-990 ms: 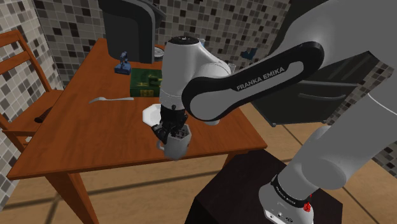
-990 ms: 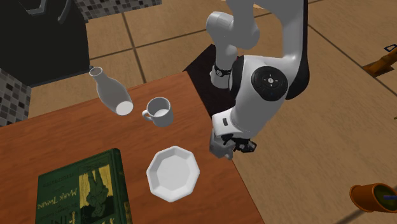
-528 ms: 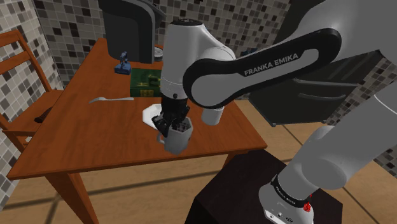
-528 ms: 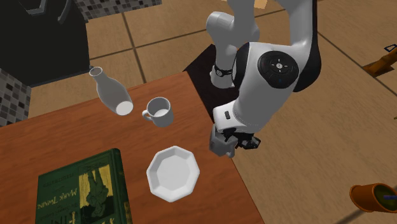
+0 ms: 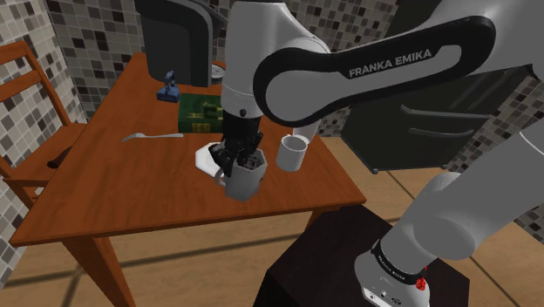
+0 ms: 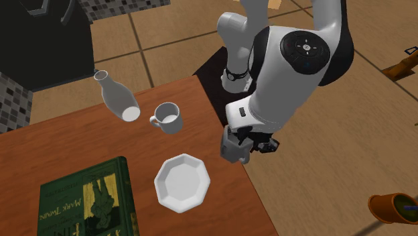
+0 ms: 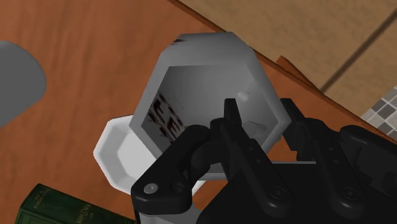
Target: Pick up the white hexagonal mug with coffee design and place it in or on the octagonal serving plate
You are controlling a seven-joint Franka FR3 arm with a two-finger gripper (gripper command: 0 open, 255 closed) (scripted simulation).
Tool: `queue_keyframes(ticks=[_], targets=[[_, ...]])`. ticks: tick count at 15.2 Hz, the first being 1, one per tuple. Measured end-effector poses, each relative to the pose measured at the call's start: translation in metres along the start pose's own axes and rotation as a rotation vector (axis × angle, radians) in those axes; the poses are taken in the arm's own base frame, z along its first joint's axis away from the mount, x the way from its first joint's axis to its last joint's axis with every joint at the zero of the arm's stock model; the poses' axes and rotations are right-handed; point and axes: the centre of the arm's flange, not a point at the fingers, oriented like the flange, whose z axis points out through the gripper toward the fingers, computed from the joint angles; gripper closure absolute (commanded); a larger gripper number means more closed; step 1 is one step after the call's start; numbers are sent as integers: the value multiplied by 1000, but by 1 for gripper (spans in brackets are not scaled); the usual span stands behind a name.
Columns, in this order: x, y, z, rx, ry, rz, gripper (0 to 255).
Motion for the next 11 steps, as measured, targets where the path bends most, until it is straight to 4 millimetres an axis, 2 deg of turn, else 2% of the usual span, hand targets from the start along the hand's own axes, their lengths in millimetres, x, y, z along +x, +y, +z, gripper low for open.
queue_keyframes(ticks=[4, 8, 11], targets=[[35, 18, -10, 1, -1, 0, 255], [82, 40, -20, 0, -1, 0, 255], [118, 59, -20, 1, -1, 1, 255]])
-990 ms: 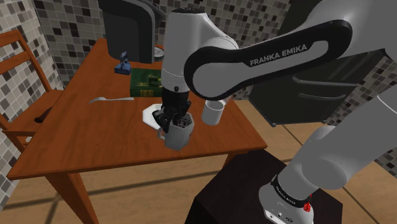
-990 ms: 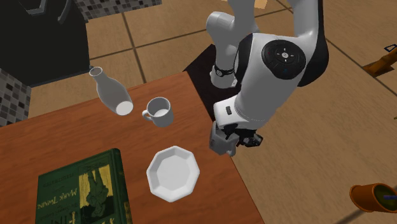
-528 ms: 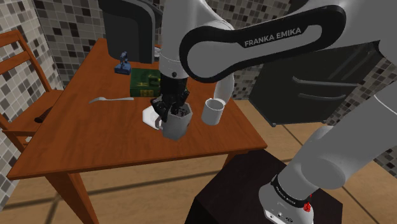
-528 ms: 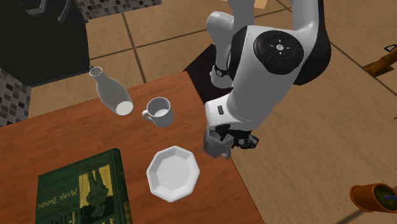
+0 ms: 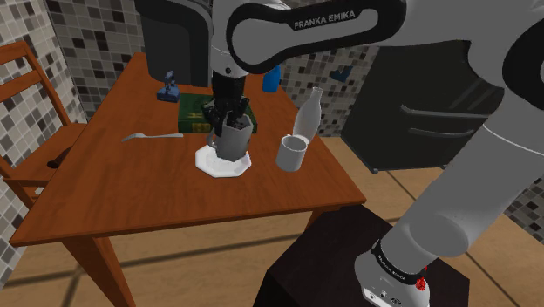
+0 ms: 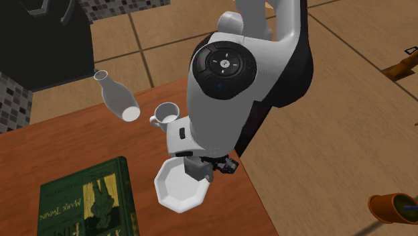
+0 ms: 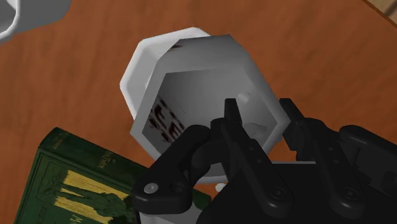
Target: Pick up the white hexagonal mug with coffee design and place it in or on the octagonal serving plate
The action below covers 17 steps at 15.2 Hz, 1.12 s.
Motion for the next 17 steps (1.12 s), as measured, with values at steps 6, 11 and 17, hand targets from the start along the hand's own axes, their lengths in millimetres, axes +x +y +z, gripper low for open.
queue_keyframes(ticks=[6, 11, 17], targets=[[69, 36, -9, 0, 0, 0, 255], [74, 41, 14, -1, 0, 0, 255], [73, 39, 46, -1, 0, -1, 255]])
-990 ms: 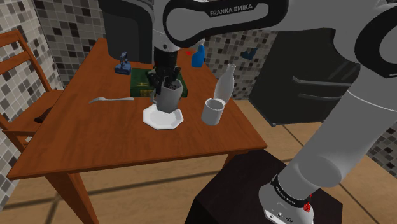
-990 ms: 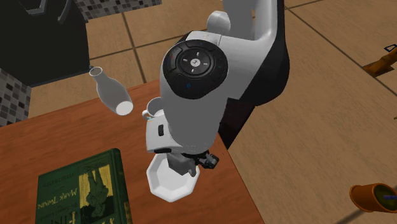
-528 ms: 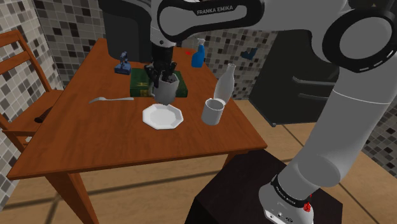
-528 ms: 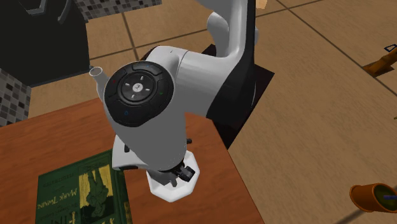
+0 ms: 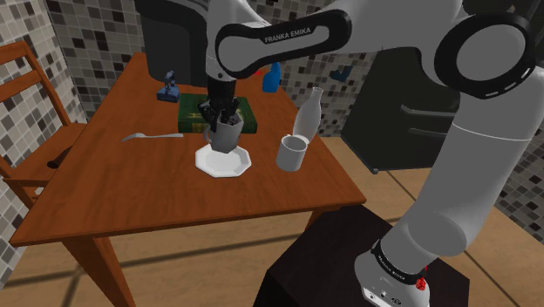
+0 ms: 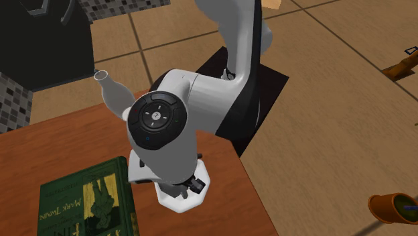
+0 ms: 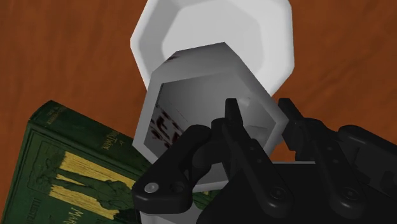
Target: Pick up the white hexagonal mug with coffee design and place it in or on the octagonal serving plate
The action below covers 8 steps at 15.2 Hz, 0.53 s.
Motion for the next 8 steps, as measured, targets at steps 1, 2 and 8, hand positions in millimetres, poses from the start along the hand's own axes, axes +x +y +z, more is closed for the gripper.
queue_keyframes(ticks=[1, 2, 8], targets=[[-1, 0, 5, 0, 0, 0, 255], [0, -1, 10, 0, 0, 0, 255], [-3, 0, 42, 0, 0, 0, 255]])
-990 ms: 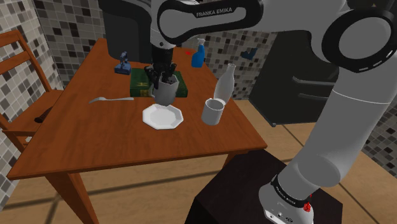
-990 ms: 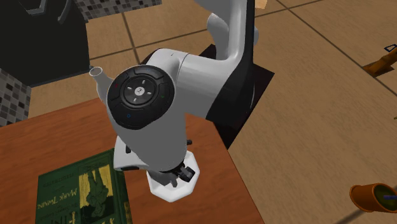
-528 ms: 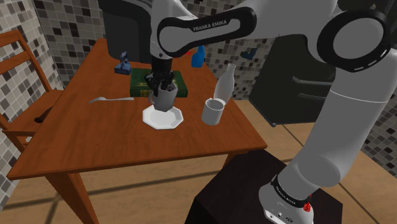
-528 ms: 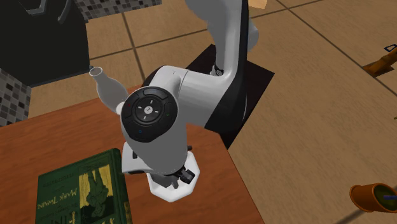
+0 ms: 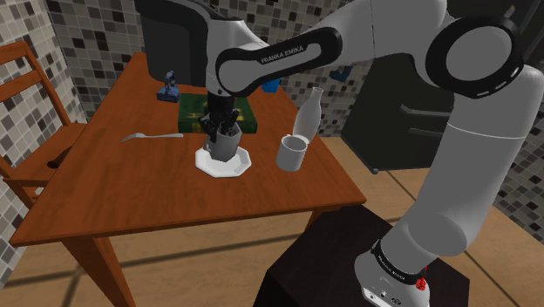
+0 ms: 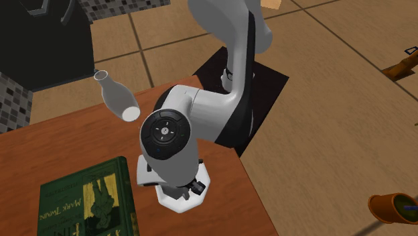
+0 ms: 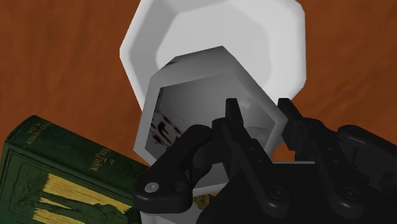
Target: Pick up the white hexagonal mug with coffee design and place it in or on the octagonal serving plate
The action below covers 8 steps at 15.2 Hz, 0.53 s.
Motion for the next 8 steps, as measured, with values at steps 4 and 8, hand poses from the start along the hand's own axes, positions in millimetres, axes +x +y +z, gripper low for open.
queue_keyframes(ticks=[4, 8], targets=[[0, 0, 9, 0, 0, 0, 255], [0, -1, 9, 0, 1, 0, 0]])
